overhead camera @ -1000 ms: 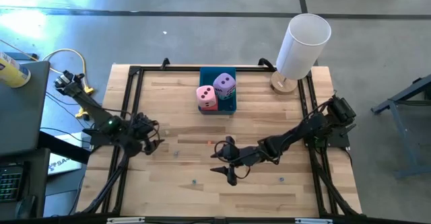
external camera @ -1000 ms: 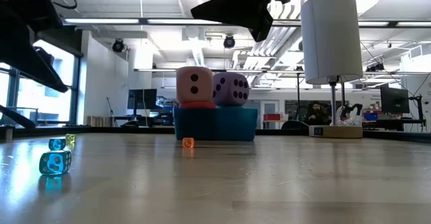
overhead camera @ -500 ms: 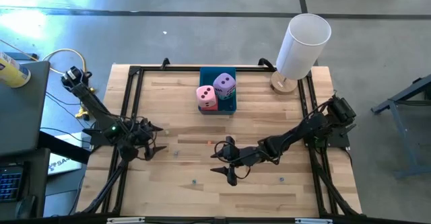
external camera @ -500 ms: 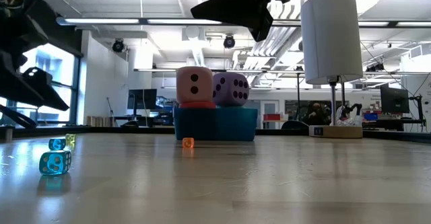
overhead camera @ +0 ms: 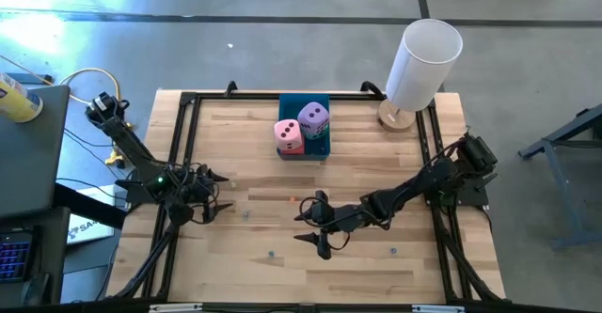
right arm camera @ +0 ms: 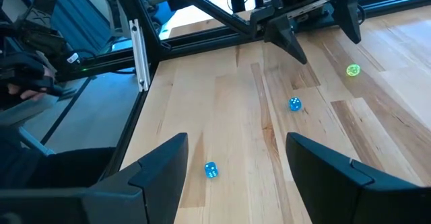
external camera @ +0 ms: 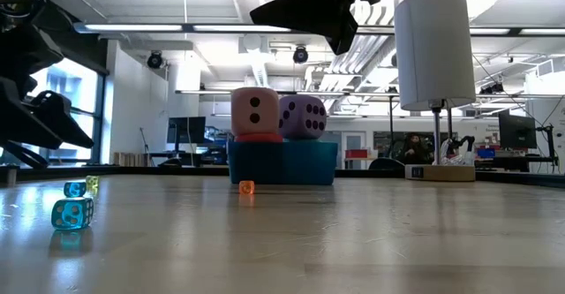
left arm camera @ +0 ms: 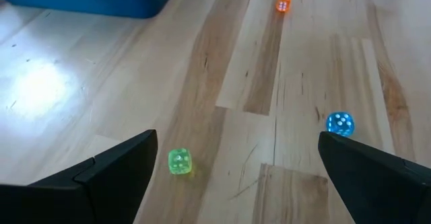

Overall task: Pick & Place Dice
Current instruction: Put the green die into the blue bin

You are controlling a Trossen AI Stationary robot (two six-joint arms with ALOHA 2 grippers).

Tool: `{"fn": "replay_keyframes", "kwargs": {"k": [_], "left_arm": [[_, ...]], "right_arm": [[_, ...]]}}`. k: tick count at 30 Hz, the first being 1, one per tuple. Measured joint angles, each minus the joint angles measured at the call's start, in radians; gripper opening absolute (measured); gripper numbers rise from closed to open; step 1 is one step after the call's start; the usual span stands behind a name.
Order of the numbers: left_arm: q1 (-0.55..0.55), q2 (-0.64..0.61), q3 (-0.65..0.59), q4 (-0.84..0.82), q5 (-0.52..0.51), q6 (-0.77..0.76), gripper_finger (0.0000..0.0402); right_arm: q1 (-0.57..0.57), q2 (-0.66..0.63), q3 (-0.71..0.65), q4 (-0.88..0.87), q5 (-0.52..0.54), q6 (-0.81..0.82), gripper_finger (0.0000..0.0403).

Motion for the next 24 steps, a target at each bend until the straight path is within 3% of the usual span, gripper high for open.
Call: {"fn": "replay_keyframes", "kwargs": {"k": [14,24], "left_arm": [[0.150,0.004,-0.005,0.001,0.080,-0.007,0.0398],[0.321,0.102,-0.008,0.022,0.198,-0.003,0.0398]], "right_arm": [[0.000,0.000,0.000,0.000,0.008,0.003,0.0243],[0.000,0.000,0.000,0.000,0.008,0.003,0.0243]]}}
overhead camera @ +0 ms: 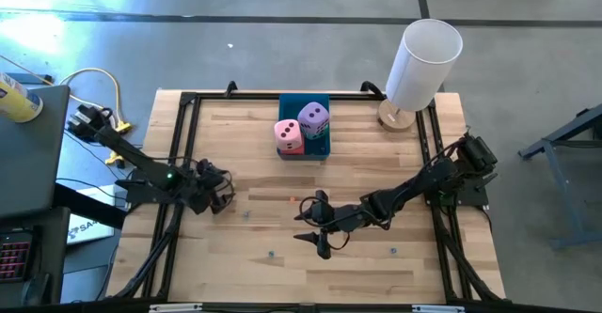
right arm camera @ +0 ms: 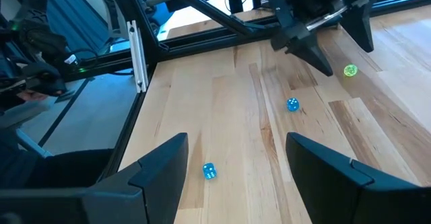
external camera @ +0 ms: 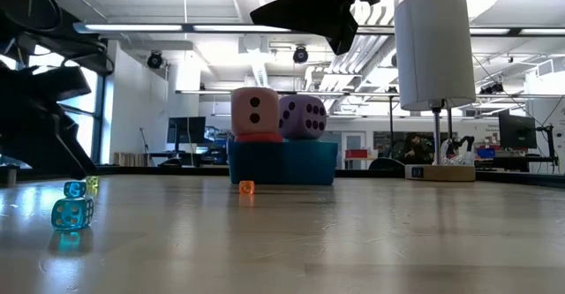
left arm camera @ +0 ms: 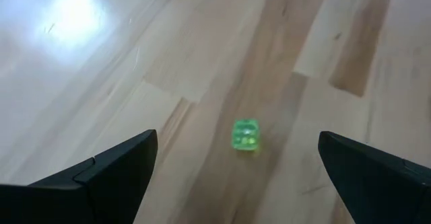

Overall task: Pick & Place Dice
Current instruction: Put the green die into the blue bin

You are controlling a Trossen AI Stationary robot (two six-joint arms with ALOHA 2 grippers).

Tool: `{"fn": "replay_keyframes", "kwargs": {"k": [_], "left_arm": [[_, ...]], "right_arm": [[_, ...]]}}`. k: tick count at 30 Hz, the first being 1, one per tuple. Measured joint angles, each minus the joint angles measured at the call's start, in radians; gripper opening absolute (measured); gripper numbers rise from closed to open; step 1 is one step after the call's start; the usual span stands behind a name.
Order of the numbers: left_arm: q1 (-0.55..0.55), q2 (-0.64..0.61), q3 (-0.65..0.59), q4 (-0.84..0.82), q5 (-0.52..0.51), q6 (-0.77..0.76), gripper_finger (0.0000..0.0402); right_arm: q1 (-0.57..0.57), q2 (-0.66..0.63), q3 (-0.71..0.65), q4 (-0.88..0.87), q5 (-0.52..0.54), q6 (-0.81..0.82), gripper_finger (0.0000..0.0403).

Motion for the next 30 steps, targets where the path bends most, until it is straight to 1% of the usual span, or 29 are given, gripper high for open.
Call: {"fn": "replay_keyframes", "kwargs": {"k": [10,14,19,22,30], "left_arm": [[0.071,0.095,-0.002,0.056,0.014,-0.008,0.0397],[0.072,0.130,-0.003,0.109,0.015,0.027,0.0386],[0.072,0.171,-0.004,0.147,0.015,0.053,0.0355],[0.072,0.195,-0.005,0.164,0.019,0.052,0.0329],[0.072,0.221,-0.003,0.166,0.071,0.021,0.0238]], "right_arm": [[0.000,0.000,0.000,0.000,0.000,0.000,0.0243],[0.000,0.000,0.000,0.000,0.000,0.000,0.0243],[0.000,0.000,0.000,0.000,0.000,0.000,0.0243],[0.000,0.000,0.000,0.000,0.000,0.000,0.0243],[0.000,0.000,0.000,0.000,0.000,0.000,0.0243]]}}
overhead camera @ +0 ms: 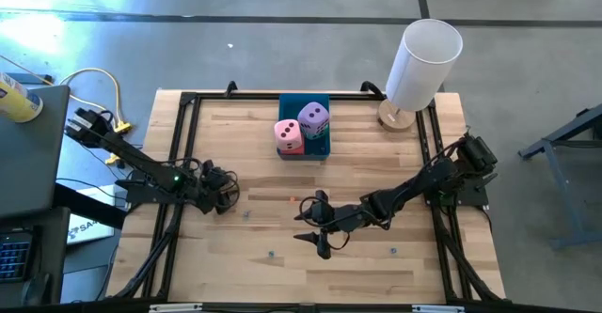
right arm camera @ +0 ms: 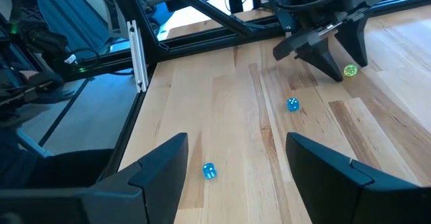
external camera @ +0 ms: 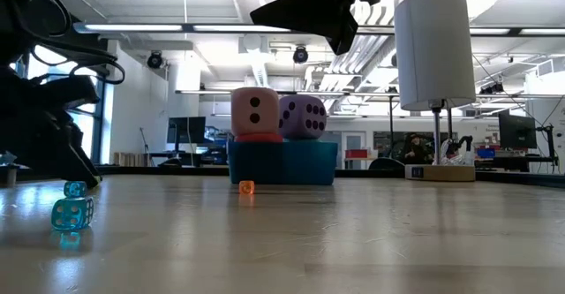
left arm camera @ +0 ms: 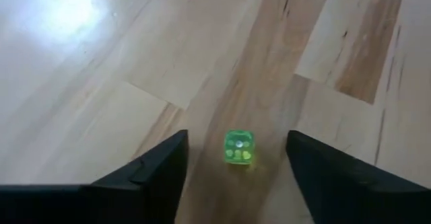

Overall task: Pick & Place Dice
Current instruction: Put the green die into the blue bin

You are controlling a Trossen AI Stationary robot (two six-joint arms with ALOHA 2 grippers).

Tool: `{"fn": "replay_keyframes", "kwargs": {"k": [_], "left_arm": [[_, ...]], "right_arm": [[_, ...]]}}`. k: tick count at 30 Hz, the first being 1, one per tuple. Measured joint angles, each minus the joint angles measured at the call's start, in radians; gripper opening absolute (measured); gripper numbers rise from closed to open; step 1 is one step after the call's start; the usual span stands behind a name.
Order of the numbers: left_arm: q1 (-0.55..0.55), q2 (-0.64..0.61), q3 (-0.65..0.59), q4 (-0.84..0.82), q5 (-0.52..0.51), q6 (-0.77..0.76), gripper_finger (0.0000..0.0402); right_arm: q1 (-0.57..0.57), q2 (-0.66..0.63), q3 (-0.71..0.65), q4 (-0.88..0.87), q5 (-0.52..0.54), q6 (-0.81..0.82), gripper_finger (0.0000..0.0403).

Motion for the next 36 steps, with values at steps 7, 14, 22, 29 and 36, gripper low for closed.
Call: {"fn": "replay_keyframes", "kwargs": {"k": [7,14,22,29,36], "left_arm": [[-0.019,0.000,0.000,-0.003,0.034,-0.022,0.0159],[-0.019,0.000,0.000,-0.007,0.053,-0.027,0.0103],[-0.020,0.000,0.000,-0.009,0.069,-0.022,0.0053],[-0.020,0.000,0.001,-0.009,0.073,0.005,0.0049],[-0.020,-0.019,0.060,0.020,0.113,0.203,0.0049]], "right_arm": [[0.000,0.000,0.000,0.000,0.000,0.000,0.0243],[0.000,0.000,0.000,0.000,0.000,0.000,0.0243],[0.000,0.000,0.000,0.000,0.000,0.000,0.0243],[0.000,0.000,0.000,0.000,0.000,0.000,0.0243],[-0.001,0.000,0.000,0.002,0.004,0.029,0.0243]]}}
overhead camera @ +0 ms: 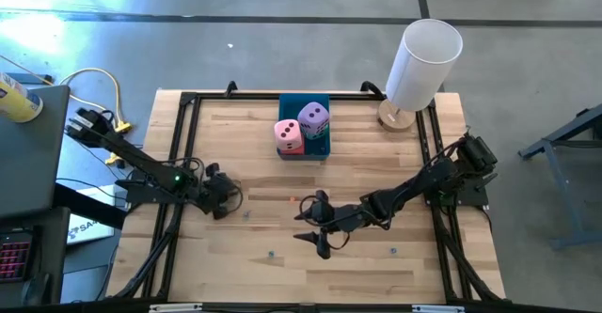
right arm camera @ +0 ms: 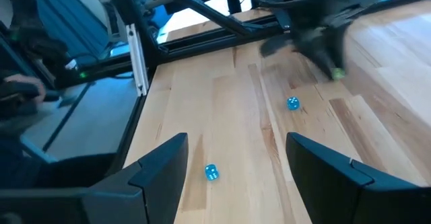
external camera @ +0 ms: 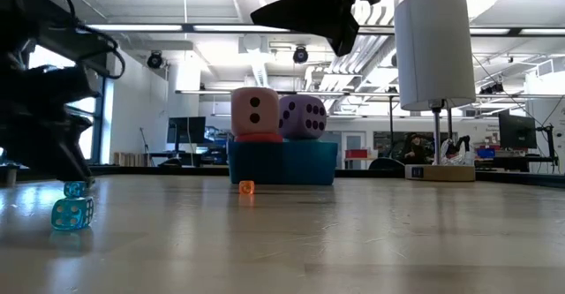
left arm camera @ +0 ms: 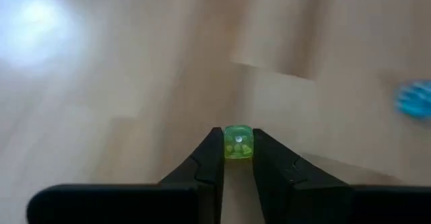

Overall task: Pick & Place Dice
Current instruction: Put the green die into the blue bin

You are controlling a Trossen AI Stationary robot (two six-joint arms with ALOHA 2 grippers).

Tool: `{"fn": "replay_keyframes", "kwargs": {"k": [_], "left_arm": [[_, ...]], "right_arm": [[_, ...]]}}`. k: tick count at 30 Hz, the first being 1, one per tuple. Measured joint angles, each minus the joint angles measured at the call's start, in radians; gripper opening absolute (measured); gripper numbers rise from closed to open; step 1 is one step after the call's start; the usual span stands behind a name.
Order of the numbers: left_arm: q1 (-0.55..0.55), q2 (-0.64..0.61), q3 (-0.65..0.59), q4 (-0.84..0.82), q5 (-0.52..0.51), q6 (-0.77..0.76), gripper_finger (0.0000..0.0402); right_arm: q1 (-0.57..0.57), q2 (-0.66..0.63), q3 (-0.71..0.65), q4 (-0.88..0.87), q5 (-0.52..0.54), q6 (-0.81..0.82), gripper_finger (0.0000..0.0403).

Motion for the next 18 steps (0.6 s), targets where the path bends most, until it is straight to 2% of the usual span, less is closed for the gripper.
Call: {"fn": "replay_keyframes", "kwargs": {"k": [3,8,14,18], "left_arm": [[-0.007,-0.002,0.049,0.006,0.043,0.132,0.0049],[-0.061,0.001,0.132,0.019,0.011,0.313,0.0054],[-0.118,0.034,0.209,0.024,-0.143,0.422,0.0059],[-0.125,0.107,0.269,0.029,-0.191,0.468,0.0060]], "right_arm": [[-0.006,0.000,0.000,0.001,0.029,0.051,0.0243],[-0.030,0.000,0.000,-0.001,0.049,0.164,0.0243],[-0.039,0.000,0.000,-0.001,0.104,0.289,0.0243],[-0.039,0.000,0.000,-0.001,0.150,0.338,0.0243]]}}
